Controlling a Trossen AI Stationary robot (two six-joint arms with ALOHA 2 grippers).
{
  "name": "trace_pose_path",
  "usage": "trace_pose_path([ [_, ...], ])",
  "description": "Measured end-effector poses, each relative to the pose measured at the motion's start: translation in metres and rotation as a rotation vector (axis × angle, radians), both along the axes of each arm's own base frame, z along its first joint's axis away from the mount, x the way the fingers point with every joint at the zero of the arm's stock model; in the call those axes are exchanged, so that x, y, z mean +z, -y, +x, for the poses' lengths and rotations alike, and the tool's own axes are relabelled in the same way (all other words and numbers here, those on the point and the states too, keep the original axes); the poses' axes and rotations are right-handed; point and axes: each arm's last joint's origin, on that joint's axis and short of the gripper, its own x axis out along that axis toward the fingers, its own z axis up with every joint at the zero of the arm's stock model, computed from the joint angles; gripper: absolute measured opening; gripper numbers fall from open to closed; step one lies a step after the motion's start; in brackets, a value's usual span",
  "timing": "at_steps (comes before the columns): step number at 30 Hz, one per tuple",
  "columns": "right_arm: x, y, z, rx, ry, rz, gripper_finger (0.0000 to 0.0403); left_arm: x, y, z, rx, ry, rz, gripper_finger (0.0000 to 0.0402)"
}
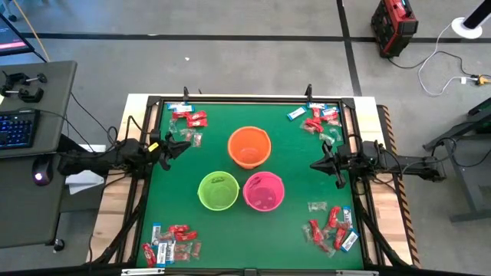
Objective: Sort candy by brand, put in halloween buckets
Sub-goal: Put the orange gummy into the orange bucket
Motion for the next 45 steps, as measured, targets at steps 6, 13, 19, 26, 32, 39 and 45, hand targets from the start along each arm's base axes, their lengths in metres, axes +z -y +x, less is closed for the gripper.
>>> trace_pose_path([
  [6,0.000,0.000,0.000,0.000,-0.001,0.000,0.0000,0.004,-0.002,-0.001,0.050,0.108,-0.206,0.0003],
  [13,0.000,0.000,0.000,0.001,-0.001,0.000,0.0000,0.015,-0.006,-0.006,0.145,0.294,-0.359,0.0003],
  [19,0.000,0.000,0.000,0.000,0.000,0.000,0.0000,0.023,-0.011,-0.003,0.290,0.444,-0.495,0.0003],
  [26,0.000,0.000,0.000,0.000,0.000,0.000,0.0000,0.064,-0.018,0.047,0.284,0.213,-0.377,0.0004],
  [32,0.000,0.000,0.000,0.000,0.000,0.000,0.0000,0.083,-0.040,0.106,0.263,-0.469,-0.303,0.0042],
  [39,0.000,0.000,0.000,0.000,0.000,0.000,0.0000,0.052,-0.068,0.118,0.389,-1.181,-0.474,0.0143],
  [45,0.000,0.000,0.000,0.000,0.000,0.000,0.0000,0.006,-0.083,0.125,0.419,-1.386,-0.555,0.0210],
])
